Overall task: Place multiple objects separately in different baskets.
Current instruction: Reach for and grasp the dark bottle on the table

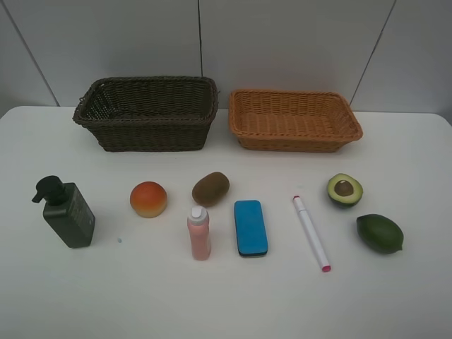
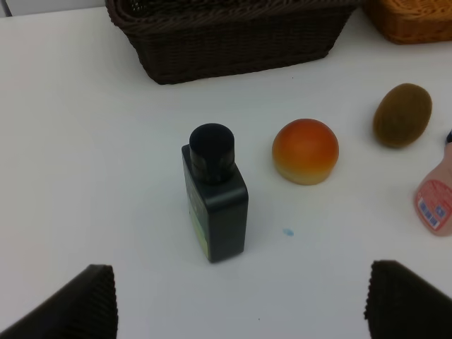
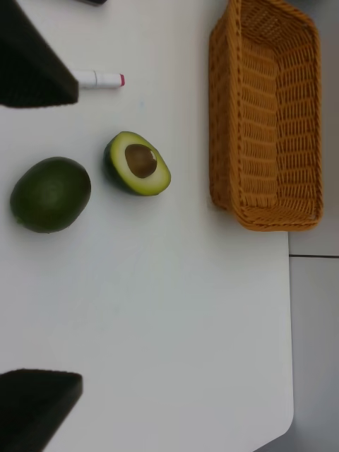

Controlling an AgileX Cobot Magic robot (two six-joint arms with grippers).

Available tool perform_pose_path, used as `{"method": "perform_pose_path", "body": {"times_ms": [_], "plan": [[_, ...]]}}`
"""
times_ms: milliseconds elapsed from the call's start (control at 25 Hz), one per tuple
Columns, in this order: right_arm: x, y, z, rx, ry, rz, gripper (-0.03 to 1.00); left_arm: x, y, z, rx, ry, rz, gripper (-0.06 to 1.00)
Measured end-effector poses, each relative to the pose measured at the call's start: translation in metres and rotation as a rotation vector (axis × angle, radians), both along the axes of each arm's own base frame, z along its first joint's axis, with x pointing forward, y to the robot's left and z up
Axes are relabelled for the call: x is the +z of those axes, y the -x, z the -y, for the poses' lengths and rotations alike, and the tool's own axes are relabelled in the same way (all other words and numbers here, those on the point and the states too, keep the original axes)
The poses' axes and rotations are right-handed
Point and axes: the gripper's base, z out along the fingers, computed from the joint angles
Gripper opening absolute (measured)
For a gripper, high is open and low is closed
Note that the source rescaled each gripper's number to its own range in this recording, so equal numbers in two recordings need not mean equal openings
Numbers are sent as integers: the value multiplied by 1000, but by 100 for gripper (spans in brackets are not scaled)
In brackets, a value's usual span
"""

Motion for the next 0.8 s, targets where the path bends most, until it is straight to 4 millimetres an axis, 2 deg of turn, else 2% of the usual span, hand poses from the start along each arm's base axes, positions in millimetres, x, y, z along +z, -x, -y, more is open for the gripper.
{"method": "perform_pose_path", "body": {"times_ms": [800], "plan": [[0,0,0,0,0,0,92,0,0,0,0,0,0,81]]}}
